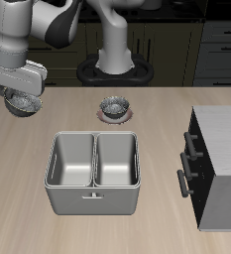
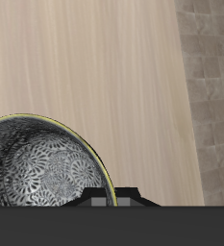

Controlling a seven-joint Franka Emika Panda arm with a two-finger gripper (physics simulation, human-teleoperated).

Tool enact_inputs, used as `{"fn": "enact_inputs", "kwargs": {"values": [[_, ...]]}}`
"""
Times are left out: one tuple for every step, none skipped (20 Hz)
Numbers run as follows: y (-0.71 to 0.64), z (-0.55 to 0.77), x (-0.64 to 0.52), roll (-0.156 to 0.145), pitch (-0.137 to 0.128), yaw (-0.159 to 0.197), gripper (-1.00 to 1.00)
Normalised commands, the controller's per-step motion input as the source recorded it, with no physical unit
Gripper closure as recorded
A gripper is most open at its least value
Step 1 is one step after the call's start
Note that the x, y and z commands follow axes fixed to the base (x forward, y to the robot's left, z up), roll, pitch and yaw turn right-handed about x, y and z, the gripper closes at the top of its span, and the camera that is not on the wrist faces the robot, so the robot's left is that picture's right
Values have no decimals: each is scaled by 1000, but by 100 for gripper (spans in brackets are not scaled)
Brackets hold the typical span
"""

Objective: Pick up the bowl on the table and place it on top of the white cabinet

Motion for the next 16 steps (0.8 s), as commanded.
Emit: {"fn": "enact_inputs", "kwargs": {"values": [[36,377,-202,26,-33,4,100],[86,382,-278,-7,-23,-30,100],[104,408,-203,48,-47,37,100],[71,384,-229,-7,-46,39,100],[-51,262,-145,-16,20,-42,100],[173,428,-225,-14,-35,-17,100],[188,536,-293,25,-31,119,100],[-32,325,-193,24,-45,-9,100],[230,630,-316,17,-56,10,100],[-65,218,-128,11,-16,25,100],[29,567,-292,4,-49,7,100],[185,546,-275,10,-71,15,100],[-7,376,-237,-2,-32,17,100],[24,330,-238,12,-31,11,100],[133,307,-205,30,-45,43,100],[-49,234,-184,-24,-2,18,100]]}}
